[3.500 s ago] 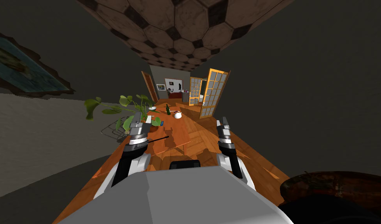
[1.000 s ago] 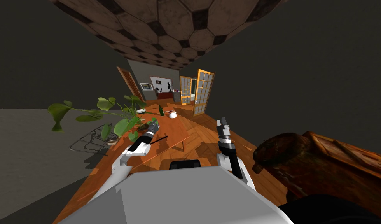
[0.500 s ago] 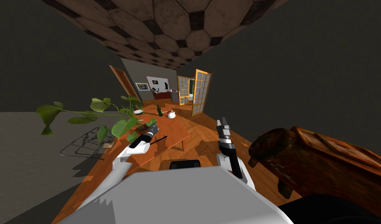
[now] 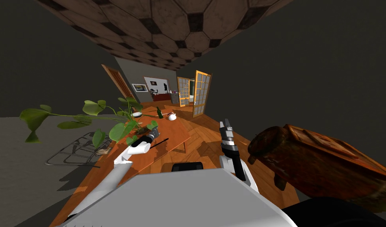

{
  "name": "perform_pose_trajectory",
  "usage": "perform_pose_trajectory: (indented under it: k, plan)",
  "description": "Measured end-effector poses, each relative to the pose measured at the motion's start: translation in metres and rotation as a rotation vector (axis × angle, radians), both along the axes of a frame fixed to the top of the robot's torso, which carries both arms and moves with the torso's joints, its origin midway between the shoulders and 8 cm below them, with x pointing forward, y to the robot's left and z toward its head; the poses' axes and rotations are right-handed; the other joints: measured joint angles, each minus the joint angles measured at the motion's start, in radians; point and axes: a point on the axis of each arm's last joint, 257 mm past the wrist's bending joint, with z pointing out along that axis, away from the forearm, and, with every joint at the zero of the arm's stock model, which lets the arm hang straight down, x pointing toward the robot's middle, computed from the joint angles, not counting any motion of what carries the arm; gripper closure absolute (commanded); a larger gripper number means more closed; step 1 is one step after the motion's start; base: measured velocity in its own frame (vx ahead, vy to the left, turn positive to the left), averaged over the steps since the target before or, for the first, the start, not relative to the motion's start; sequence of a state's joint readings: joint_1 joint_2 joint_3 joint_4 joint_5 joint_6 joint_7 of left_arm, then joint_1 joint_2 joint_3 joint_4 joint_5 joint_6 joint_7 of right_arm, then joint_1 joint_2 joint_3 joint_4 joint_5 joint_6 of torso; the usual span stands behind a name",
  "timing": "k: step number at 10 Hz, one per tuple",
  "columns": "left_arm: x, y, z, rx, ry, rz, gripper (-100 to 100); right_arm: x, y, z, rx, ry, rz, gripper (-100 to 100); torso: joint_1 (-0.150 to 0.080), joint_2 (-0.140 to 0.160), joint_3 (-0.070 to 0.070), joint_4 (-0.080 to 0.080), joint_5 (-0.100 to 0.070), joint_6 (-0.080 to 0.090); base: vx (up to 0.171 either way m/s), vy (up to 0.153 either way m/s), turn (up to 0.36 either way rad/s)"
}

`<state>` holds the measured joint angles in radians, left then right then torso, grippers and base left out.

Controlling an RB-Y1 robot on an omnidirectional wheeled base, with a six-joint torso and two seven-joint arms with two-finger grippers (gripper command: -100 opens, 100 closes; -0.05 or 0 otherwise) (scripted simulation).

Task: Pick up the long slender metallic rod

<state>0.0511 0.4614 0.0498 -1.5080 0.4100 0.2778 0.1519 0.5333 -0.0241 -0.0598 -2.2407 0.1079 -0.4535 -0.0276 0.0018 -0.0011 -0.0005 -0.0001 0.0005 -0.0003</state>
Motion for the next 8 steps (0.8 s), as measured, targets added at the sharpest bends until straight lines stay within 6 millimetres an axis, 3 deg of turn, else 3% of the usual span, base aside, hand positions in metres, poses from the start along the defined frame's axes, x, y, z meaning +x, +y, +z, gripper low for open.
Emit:
perform_pose_trajectory:
  k: [8]
  plan:
    - [-0.013,0.035,-0.062,-0.083,0.226,0.082,-100,0.0,0.0,0.0,0.0,0.0,0.0,0,-0.001,0.0,0.0,0.0,0.0,0.0,0.0,0.014,-0.071]
